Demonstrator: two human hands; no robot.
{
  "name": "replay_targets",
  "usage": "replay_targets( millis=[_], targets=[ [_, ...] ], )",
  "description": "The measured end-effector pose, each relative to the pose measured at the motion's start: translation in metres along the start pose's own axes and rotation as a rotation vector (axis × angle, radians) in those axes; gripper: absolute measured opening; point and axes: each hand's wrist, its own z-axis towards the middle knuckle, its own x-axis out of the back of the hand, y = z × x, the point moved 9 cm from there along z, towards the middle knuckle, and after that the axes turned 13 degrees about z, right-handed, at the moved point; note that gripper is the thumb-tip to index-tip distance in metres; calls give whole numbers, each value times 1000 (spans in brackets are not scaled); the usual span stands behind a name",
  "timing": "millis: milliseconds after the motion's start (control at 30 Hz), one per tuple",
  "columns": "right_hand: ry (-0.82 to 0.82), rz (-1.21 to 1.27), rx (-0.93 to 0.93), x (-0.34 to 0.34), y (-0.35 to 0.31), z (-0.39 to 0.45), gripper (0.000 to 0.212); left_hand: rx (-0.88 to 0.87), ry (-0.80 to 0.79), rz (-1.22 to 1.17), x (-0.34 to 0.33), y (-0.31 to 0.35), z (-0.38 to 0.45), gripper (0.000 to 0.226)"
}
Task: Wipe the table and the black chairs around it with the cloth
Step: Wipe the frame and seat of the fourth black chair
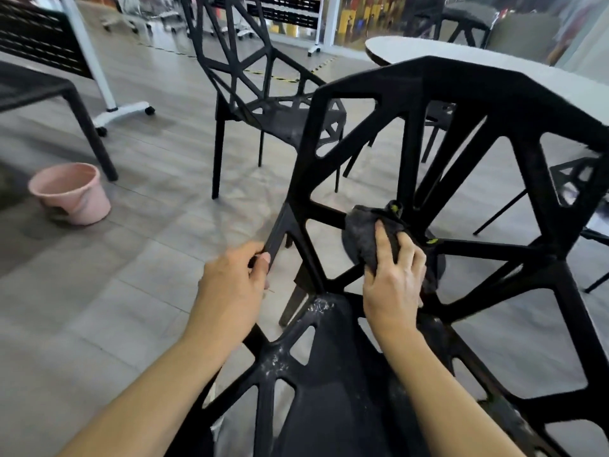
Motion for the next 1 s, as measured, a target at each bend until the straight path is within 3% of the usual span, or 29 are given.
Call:
replay_targets(
  millis=[67,200,400,567,633,767,1000],
  targets=[
    [39,76,-62,-7,-12,2,67,51,-70,-93,-2,-7,-8,26],
    [10,159,124,-24,-69,21,56,20,-158,-228,-5,-2,-13,41],
    [-81,159,127,-44,-70,60,53,55,-179,-404,-17,-3,-1,34],
    [-82,247,-31,-38,-73,60,49,124,-185,-527,-35,-8,5,33],
    [-77,380,-92,-34,-84,37,50,147,-193,-555,-39,-14,2,34],
    [-238,706,-169,-50,-107,-13,52,115,-225,-565,-35,-13,-1,34],
    [-283,485,-84,-39,-113,32,50,132,-327,-482,-35,-14,-7,58]
  ],
)
